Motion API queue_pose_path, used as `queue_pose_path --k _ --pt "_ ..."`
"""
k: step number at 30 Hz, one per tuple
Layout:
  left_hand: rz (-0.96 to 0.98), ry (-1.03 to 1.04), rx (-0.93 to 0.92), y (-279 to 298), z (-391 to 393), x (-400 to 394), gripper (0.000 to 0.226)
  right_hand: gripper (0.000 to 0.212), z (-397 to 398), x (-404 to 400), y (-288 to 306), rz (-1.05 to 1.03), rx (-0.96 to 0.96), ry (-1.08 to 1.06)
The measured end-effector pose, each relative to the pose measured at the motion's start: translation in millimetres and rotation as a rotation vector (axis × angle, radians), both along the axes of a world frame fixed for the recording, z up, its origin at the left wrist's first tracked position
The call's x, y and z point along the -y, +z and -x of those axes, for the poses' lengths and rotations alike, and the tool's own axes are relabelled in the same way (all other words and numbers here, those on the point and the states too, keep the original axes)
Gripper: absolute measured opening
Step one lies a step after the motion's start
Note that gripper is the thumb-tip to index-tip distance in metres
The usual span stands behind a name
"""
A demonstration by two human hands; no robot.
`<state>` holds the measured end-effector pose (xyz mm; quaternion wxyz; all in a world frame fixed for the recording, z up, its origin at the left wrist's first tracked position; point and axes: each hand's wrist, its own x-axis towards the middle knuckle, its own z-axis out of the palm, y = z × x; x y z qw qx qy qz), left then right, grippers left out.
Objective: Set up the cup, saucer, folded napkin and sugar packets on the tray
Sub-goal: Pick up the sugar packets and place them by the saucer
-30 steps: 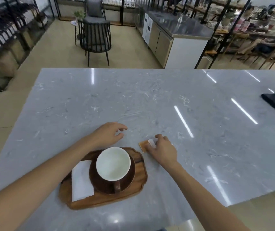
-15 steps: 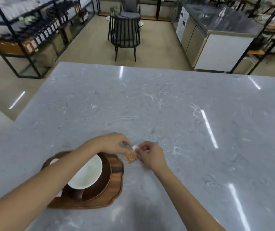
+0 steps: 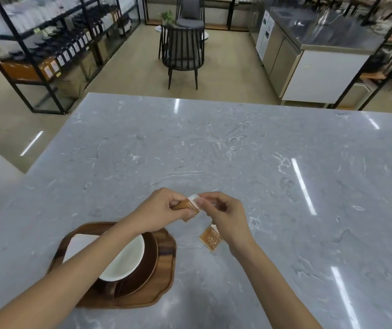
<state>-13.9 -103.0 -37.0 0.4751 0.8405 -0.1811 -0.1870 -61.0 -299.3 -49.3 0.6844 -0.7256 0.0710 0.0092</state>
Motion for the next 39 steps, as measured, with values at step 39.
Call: queue_pose_path --k 39 --pt "0.324 0.395 -0.181 -21.7 124.7 25.2 0.023 0.042 83.9 32.3 -0.3 -0.176 -0.104 0.118"
